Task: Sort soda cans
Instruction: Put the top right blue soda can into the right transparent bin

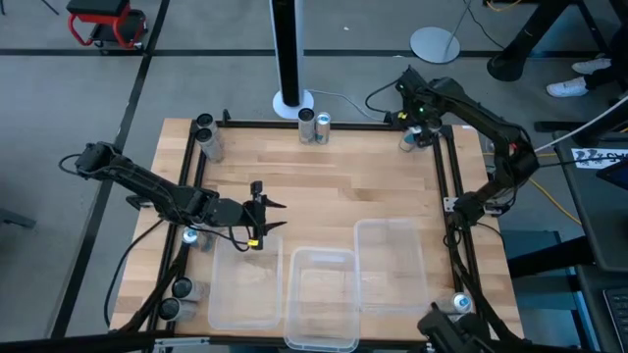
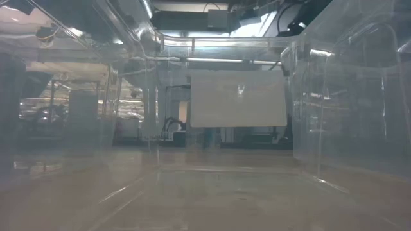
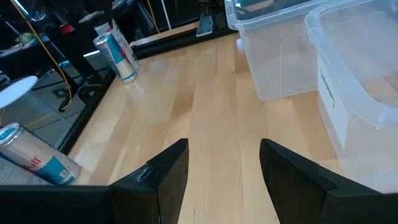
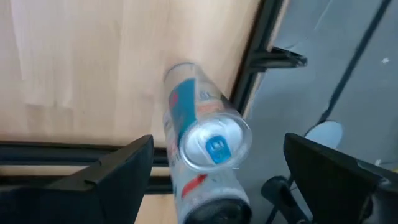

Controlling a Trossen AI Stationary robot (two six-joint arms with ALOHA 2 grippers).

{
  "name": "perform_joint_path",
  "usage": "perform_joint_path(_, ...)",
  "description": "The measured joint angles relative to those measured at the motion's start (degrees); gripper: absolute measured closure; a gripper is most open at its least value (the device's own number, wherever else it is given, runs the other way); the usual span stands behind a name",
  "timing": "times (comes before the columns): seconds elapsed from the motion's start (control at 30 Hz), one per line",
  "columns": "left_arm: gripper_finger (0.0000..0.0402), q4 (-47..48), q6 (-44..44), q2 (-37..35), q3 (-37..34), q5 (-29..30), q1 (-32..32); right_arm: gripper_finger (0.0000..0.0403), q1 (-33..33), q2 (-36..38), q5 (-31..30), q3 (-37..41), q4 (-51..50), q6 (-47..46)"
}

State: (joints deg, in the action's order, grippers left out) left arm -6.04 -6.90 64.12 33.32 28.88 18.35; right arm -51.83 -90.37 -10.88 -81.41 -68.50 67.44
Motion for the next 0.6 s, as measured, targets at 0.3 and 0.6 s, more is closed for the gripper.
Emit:
perform_joint_path(0.3,0.0213,-0.1,-0.7,0.0,0.0,0.0,0.0,0.0045,-2.1,-3.6,-4.3,0.0,0.8,-0.2)
perform_joint_path(0.6,0.0213,-0.2,-1.1,0.0,0.0,0.0,0.0,0.0045,-2.6,-6.4,-4.1,0.0,0.6,-1.2)
